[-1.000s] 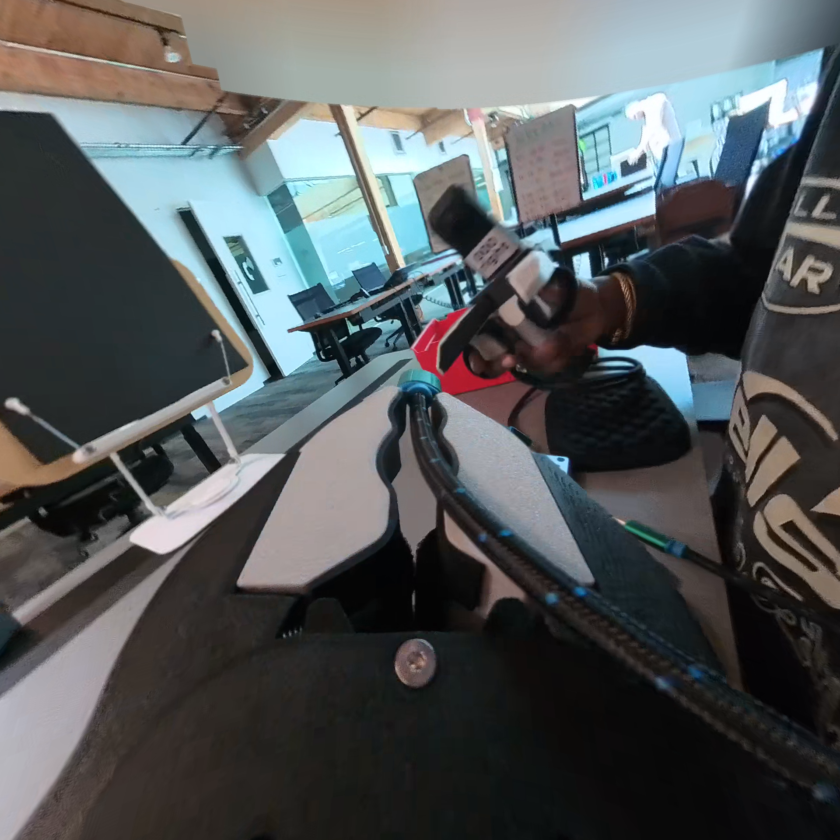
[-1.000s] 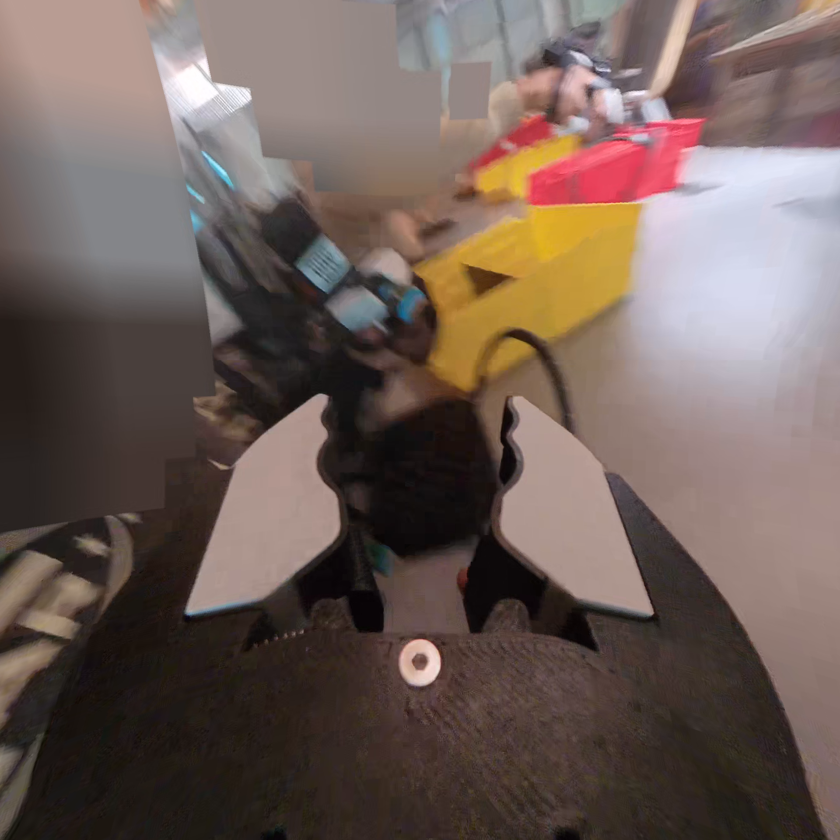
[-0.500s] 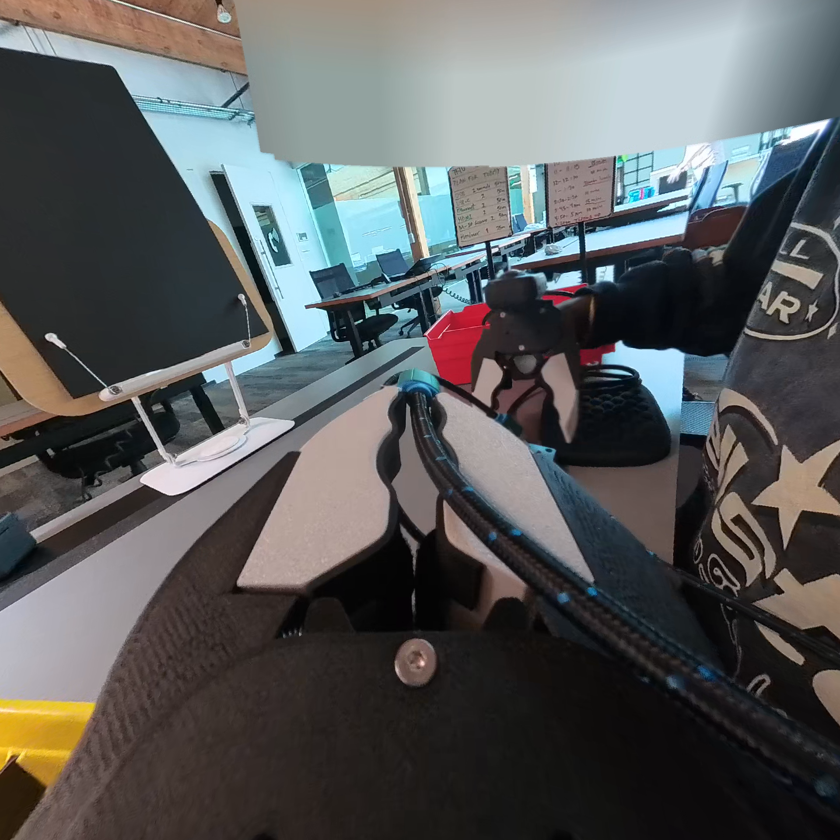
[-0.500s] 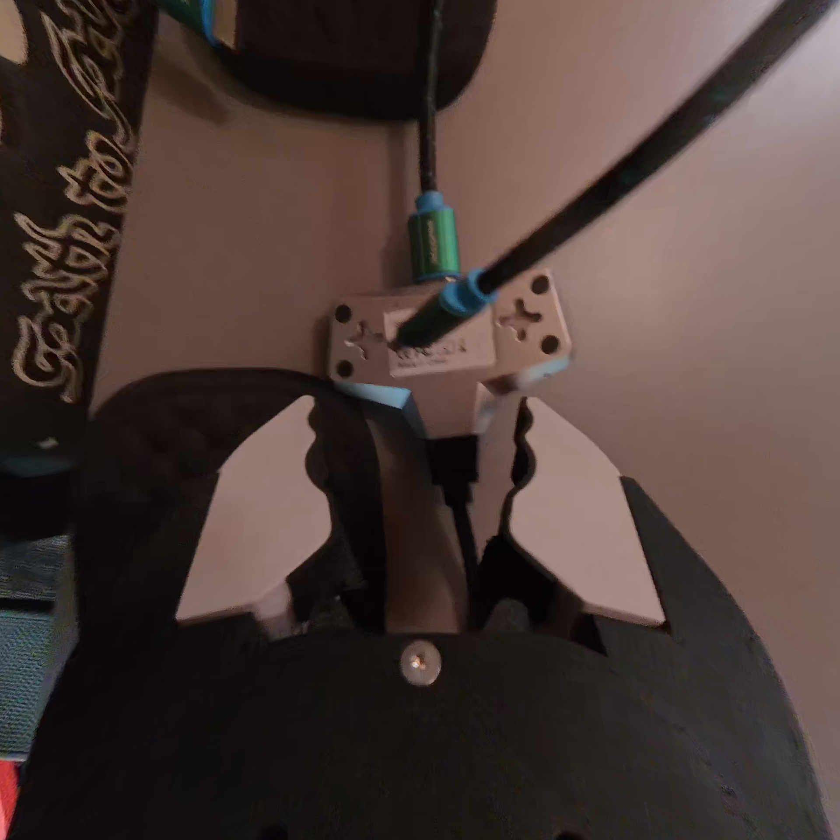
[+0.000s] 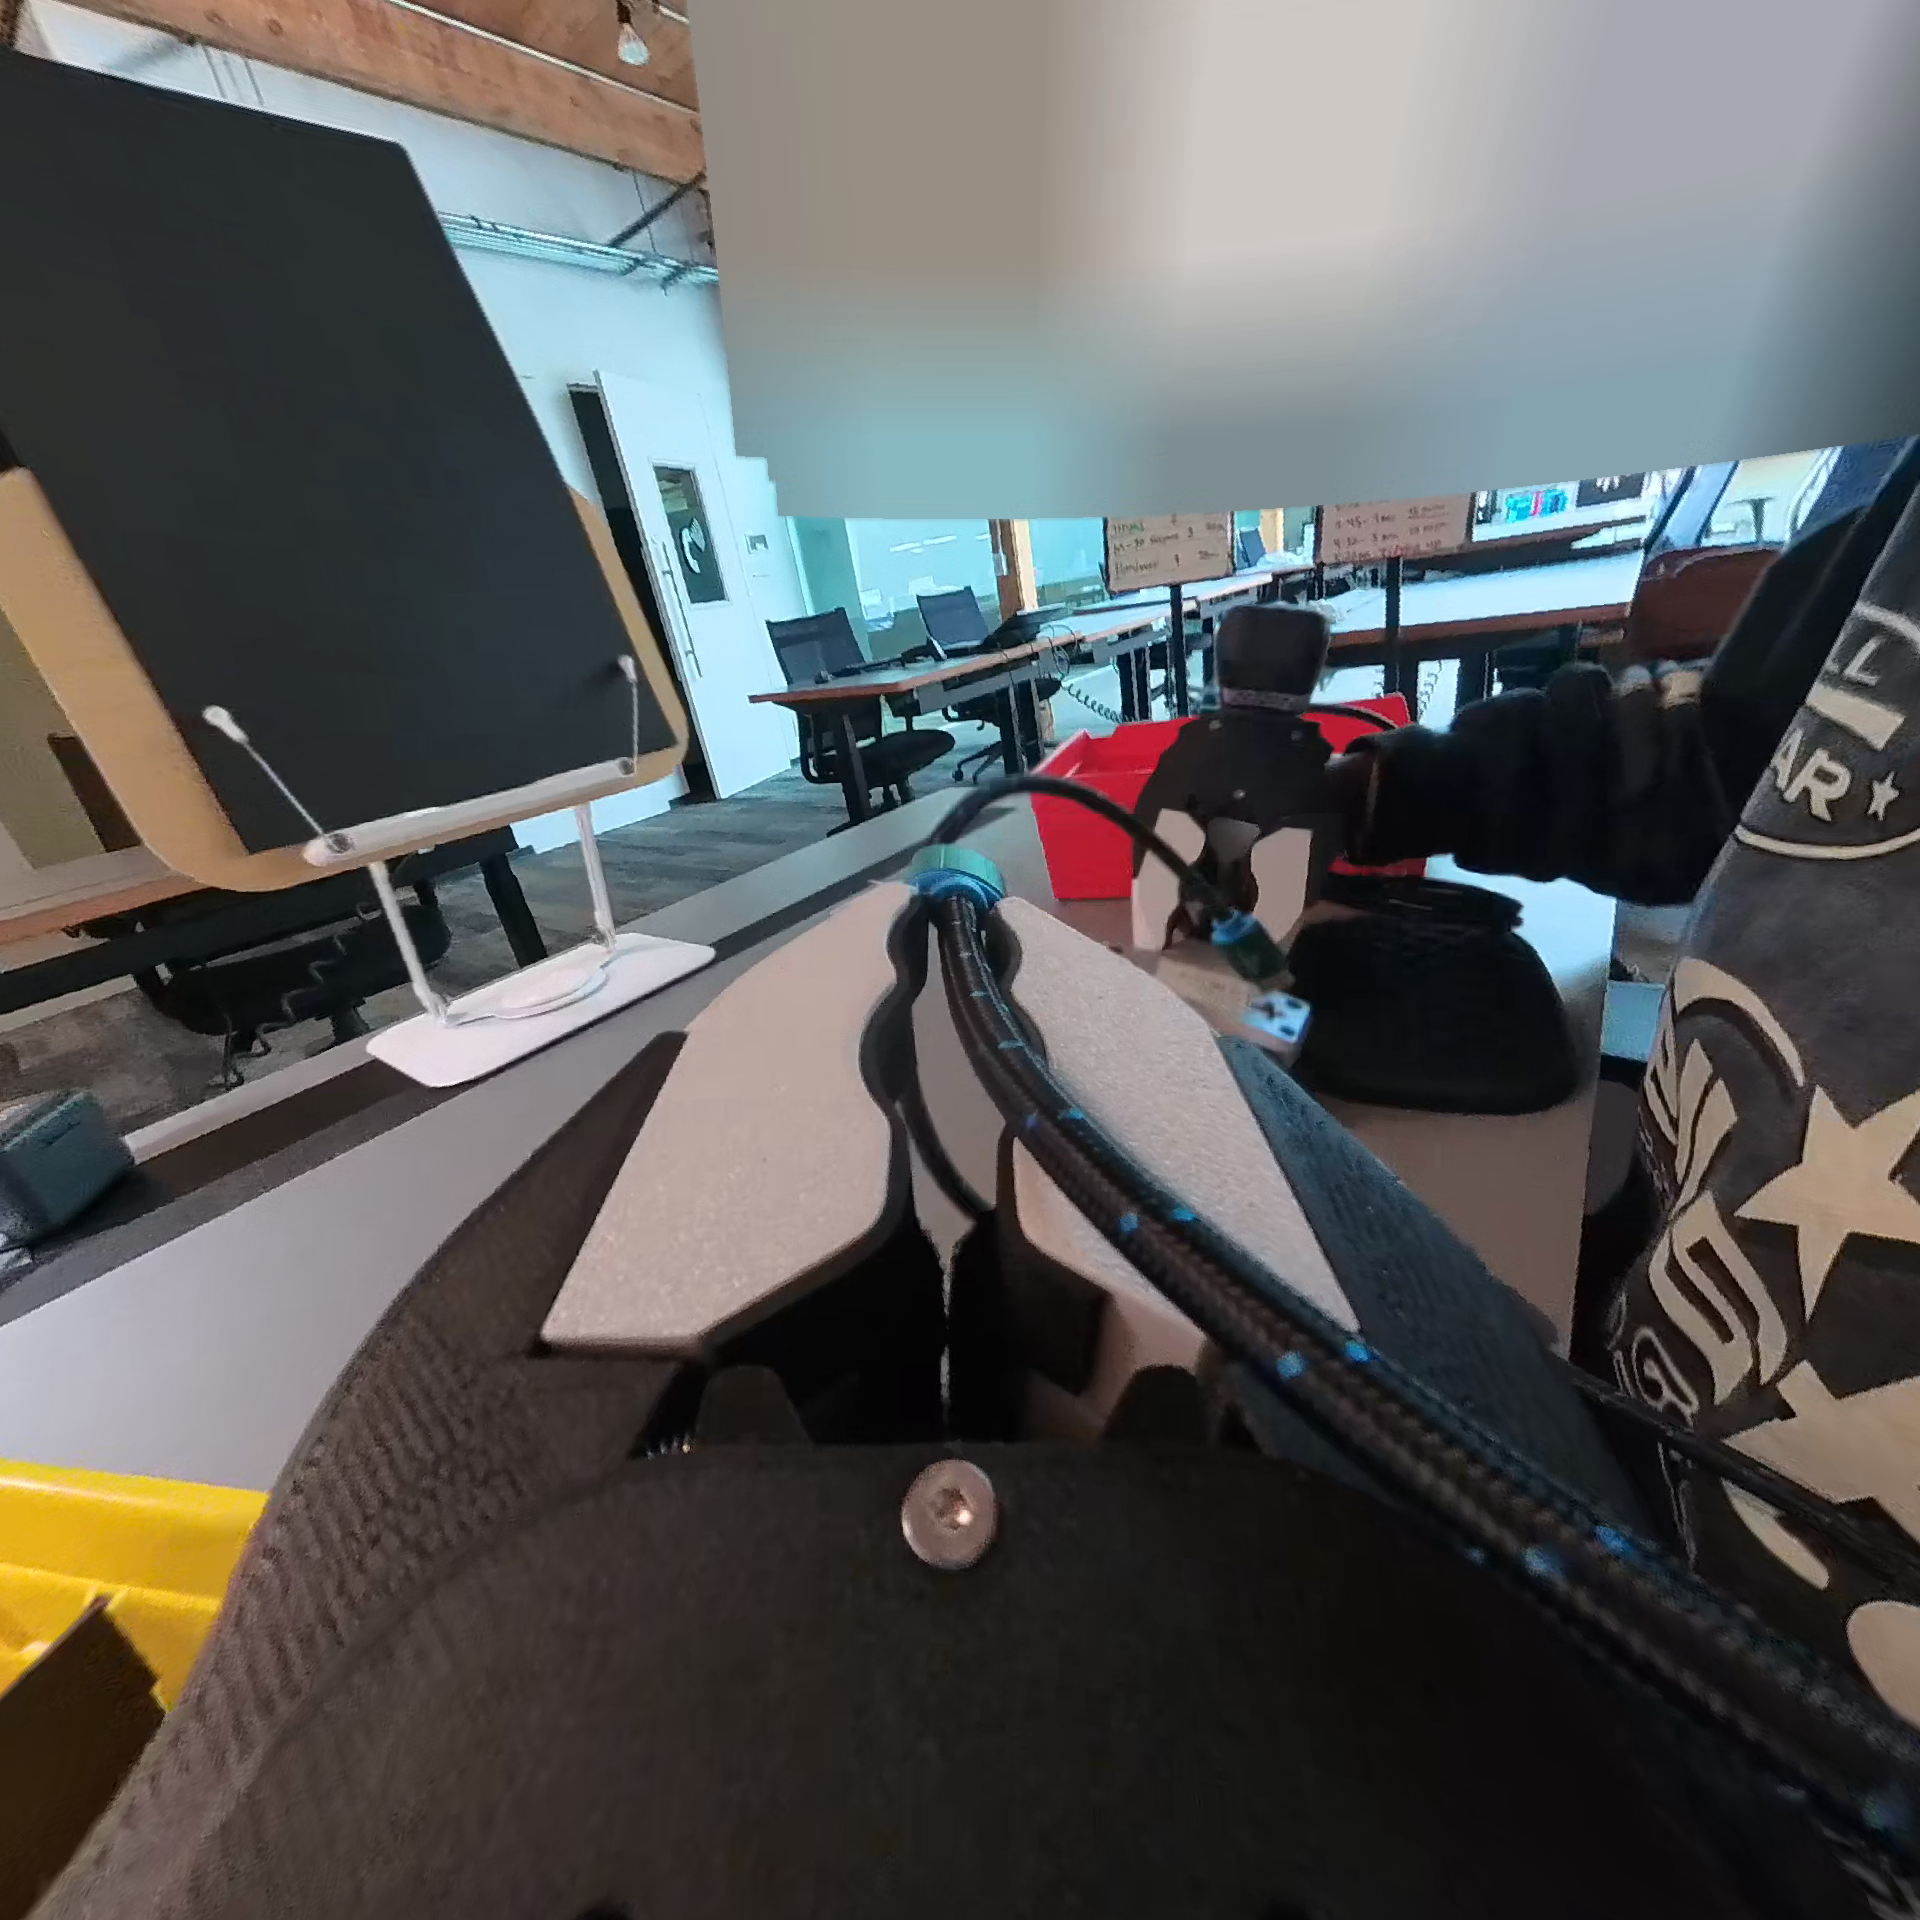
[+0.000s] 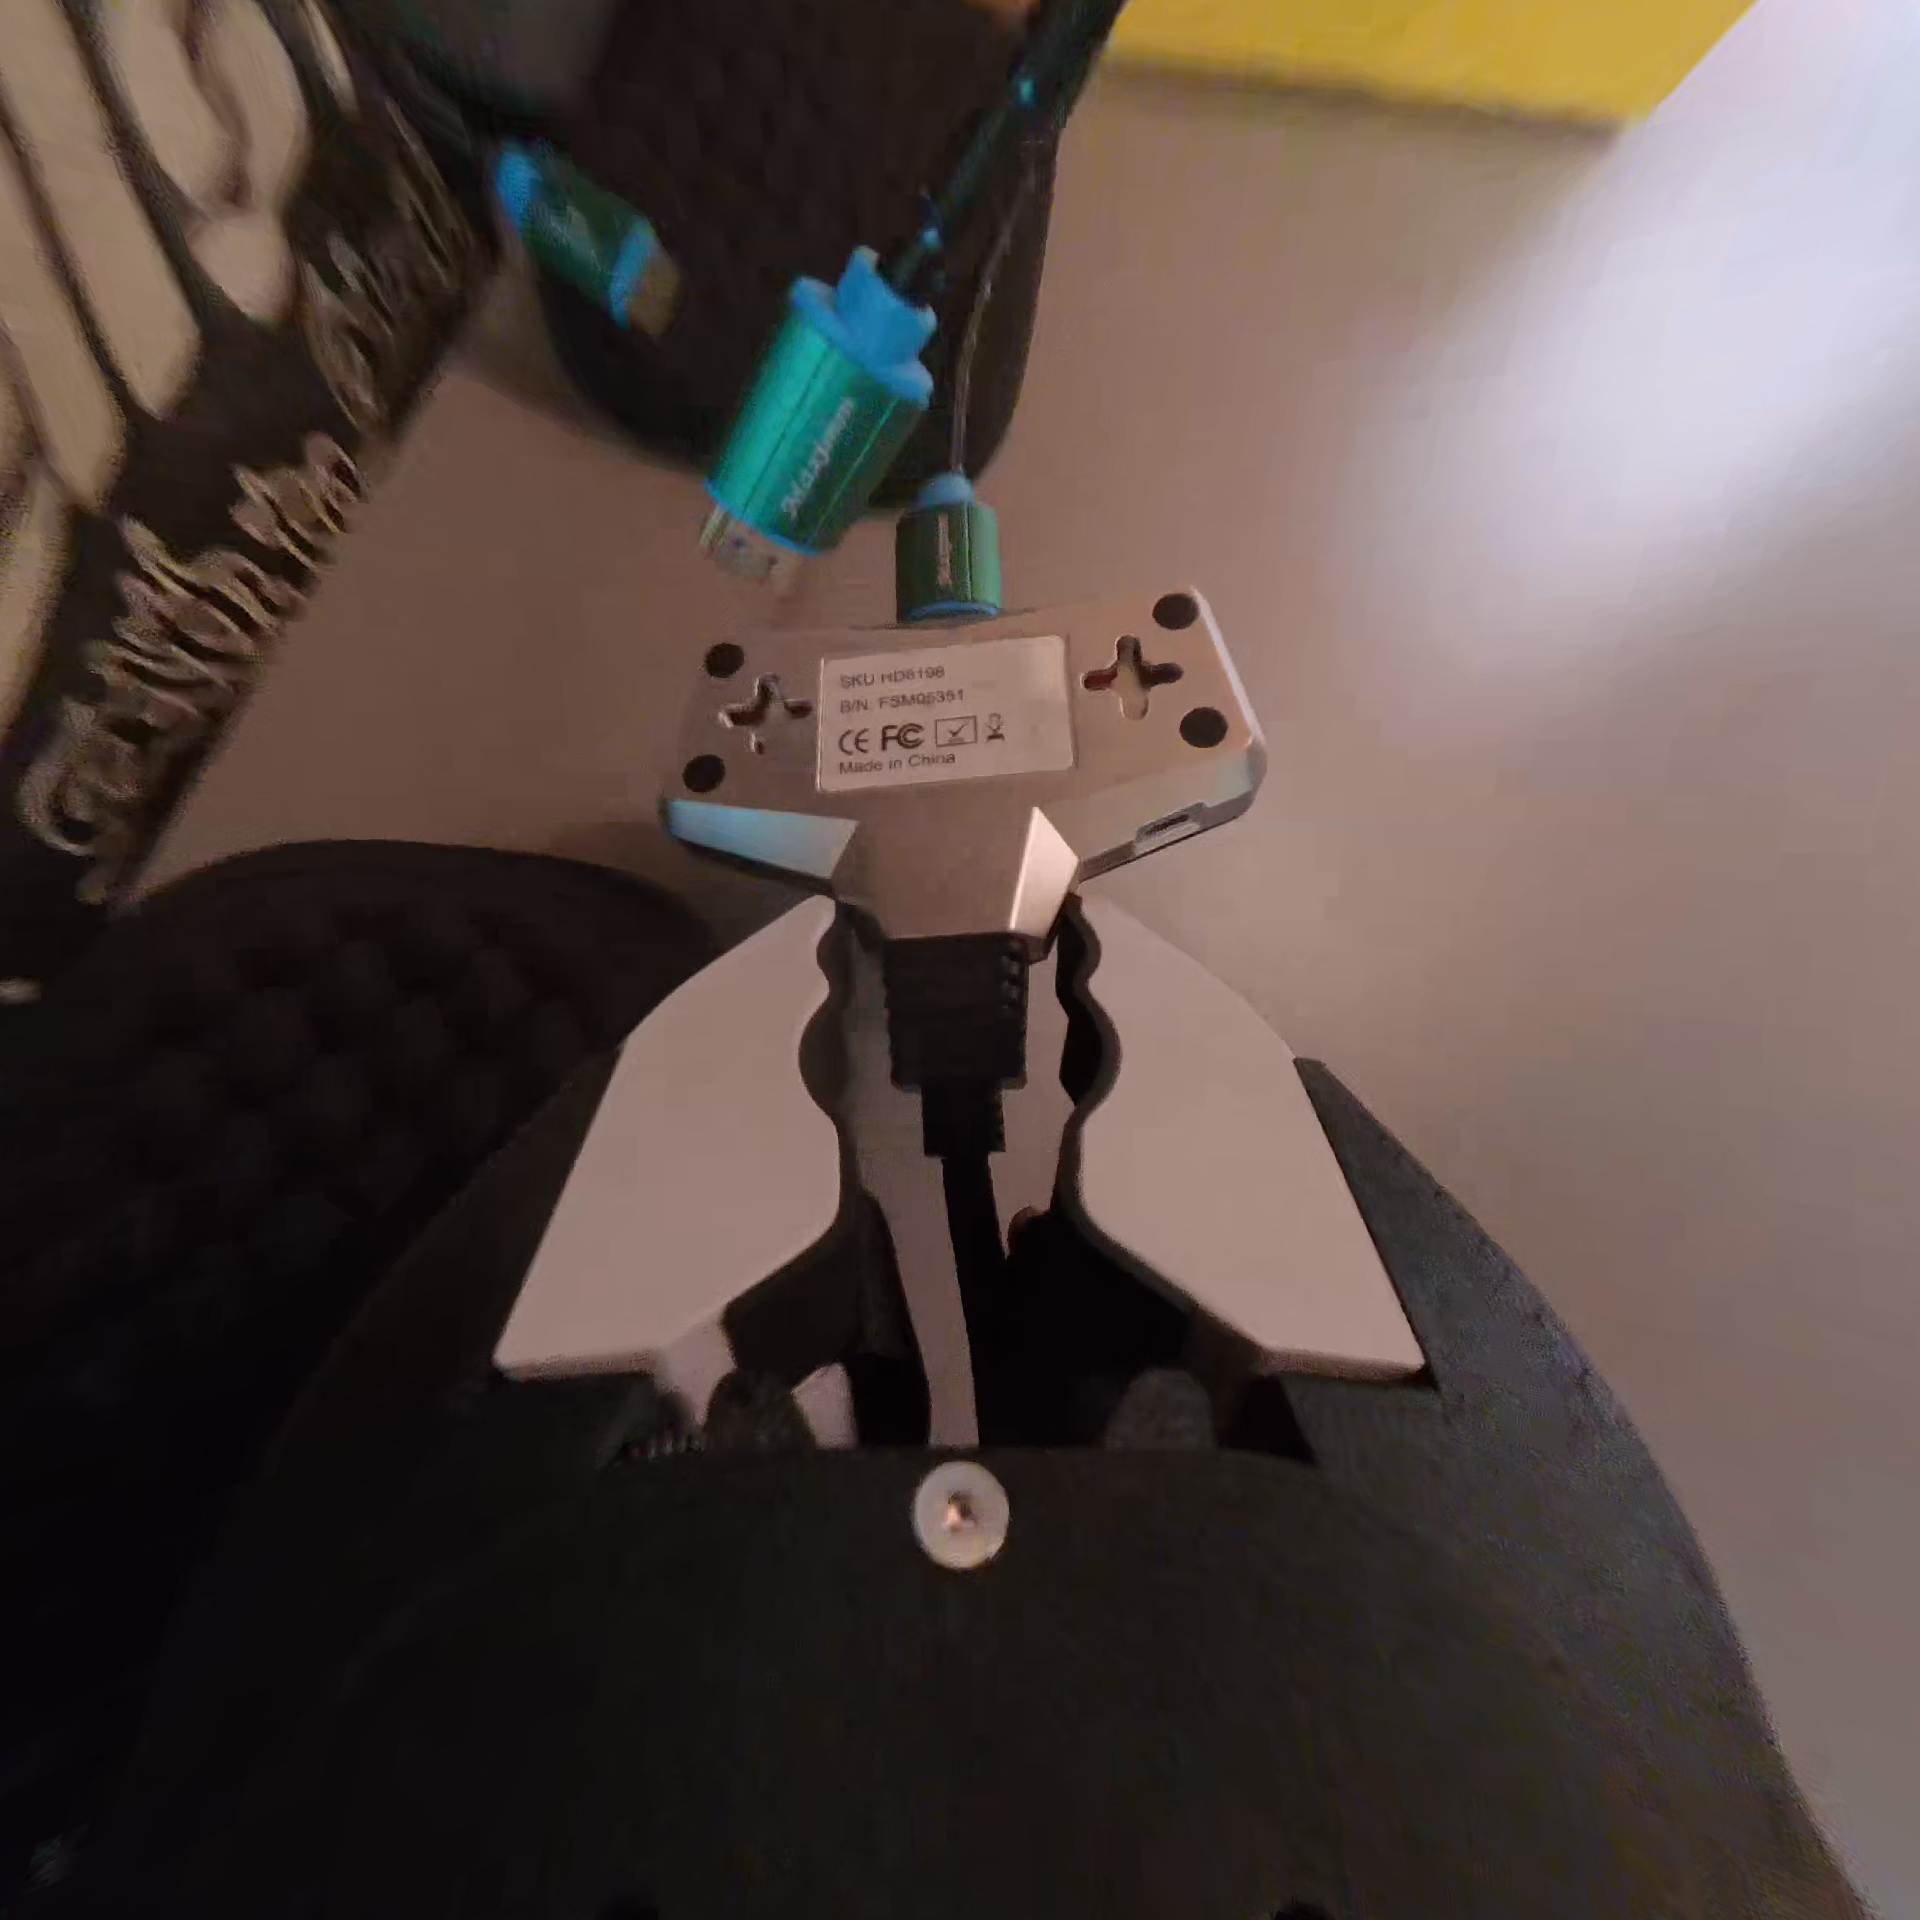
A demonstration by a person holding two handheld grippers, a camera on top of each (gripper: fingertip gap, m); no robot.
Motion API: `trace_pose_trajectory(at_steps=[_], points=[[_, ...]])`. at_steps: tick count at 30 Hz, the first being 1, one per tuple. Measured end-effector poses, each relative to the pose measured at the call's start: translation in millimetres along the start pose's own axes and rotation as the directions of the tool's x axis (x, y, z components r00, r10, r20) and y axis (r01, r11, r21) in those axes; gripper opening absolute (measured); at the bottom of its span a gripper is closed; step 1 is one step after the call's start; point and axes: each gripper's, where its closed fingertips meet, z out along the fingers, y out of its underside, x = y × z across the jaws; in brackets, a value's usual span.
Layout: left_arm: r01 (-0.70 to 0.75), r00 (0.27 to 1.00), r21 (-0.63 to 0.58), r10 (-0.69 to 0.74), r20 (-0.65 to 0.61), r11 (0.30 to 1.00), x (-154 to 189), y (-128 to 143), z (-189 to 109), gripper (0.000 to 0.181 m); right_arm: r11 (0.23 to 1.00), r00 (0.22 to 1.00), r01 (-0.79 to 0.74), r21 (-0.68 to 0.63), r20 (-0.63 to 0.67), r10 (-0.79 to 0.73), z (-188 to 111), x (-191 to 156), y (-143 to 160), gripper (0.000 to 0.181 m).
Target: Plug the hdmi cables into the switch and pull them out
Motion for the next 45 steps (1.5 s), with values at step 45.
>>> trace_pose_trajectory(at_steps=[45], points=[[0.812,0.567,-0.061,-0.810,-0.148,0.580,62,68,88,0.000,0.961,0.988,-0.153,0.232,0.044,0.147,-2,-8,-58,0.038]])
